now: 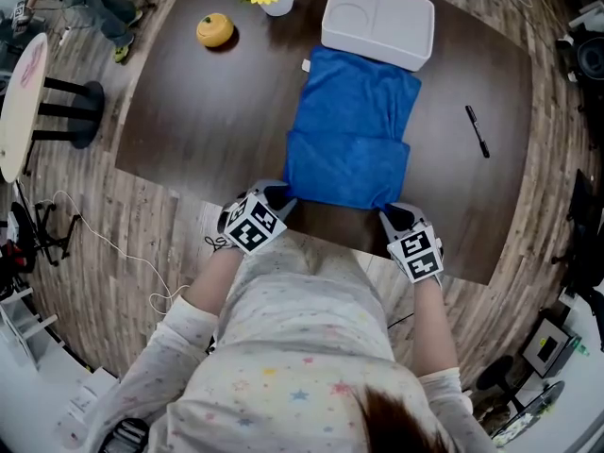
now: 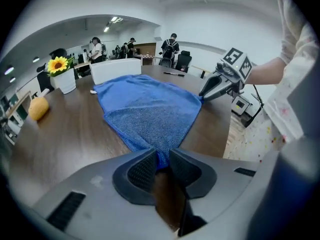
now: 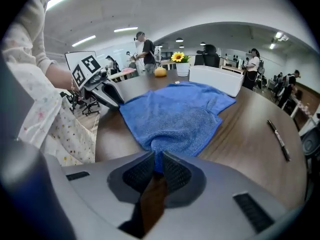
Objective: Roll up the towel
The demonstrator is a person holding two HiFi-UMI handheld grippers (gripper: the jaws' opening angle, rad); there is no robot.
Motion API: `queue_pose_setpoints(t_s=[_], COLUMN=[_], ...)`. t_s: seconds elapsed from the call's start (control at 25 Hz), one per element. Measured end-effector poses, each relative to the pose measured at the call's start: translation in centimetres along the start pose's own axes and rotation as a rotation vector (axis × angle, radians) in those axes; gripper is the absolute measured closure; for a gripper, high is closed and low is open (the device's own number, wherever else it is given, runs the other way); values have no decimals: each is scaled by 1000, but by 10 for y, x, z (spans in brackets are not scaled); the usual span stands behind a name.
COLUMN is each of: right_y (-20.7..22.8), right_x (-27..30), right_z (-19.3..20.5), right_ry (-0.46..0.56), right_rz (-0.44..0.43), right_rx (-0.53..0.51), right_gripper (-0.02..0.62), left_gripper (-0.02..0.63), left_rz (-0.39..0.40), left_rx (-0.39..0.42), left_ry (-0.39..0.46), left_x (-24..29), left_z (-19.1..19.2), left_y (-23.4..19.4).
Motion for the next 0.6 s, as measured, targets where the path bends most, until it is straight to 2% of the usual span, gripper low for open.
queue_pose_setpoints(t_s=[0.08, 0.32, 0.48, 0.6], right_y=[4, 14, 4, -12], right_x=[-3, -40, -52, -46], right_z=[-1, -2, 6, 24], right_ry=[6, 37, 27, -18], right_rz=[16, 11, -72, -161], right_rx=[-8, -40, -85, -40], right_gripper=[571, 580, 580, 580], left_gripper=[553, 569, 569, 569], left_rz=[-2, 8, 29, 59], left_rx=[4, 5, 20, 20], left_ry=[0, 49, 69, 39], left_x=[-1, -24, -36, -30], left_z=[1, -4, -3, 11], left_y=[-4, -7, -2, 9])
Point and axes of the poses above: the fingertips, and each gripper's own axes: x forward along the fingers, y to its right, z out of its underside, the point moved 4 cm from there along -x, backward along the fingers, and after that the axes turned 1 degree about z, right-handed, at the moved point
